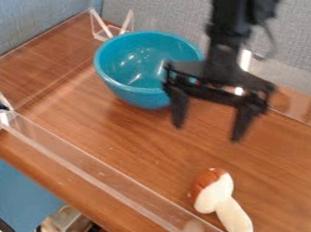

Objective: Put the mushroom in the blue bowl

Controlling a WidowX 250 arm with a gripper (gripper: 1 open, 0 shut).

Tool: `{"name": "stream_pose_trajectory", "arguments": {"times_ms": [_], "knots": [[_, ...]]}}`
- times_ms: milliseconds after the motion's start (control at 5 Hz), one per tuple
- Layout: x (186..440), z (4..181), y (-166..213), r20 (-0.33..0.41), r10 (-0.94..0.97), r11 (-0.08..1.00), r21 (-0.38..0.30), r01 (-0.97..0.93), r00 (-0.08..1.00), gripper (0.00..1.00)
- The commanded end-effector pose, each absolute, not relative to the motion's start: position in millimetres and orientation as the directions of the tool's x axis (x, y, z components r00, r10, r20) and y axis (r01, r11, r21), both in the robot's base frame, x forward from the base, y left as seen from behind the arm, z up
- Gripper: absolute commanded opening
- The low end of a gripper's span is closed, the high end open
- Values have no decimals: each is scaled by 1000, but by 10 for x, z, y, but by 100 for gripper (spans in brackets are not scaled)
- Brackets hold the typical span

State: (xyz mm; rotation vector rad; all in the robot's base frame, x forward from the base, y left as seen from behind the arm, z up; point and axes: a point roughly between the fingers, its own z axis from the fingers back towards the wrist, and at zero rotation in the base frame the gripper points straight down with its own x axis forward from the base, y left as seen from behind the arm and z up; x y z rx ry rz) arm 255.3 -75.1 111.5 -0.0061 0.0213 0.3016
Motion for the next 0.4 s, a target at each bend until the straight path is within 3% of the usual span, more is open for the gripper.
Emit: {"name": "stream_pose_trajectory", "arguments": {"times_ms": [0,200], "knots": [[2500,1067,-1029,2,331,944,-4,-331,944,100],[2458,894,-1233,3,378,926,11,-378,926,100]]}}
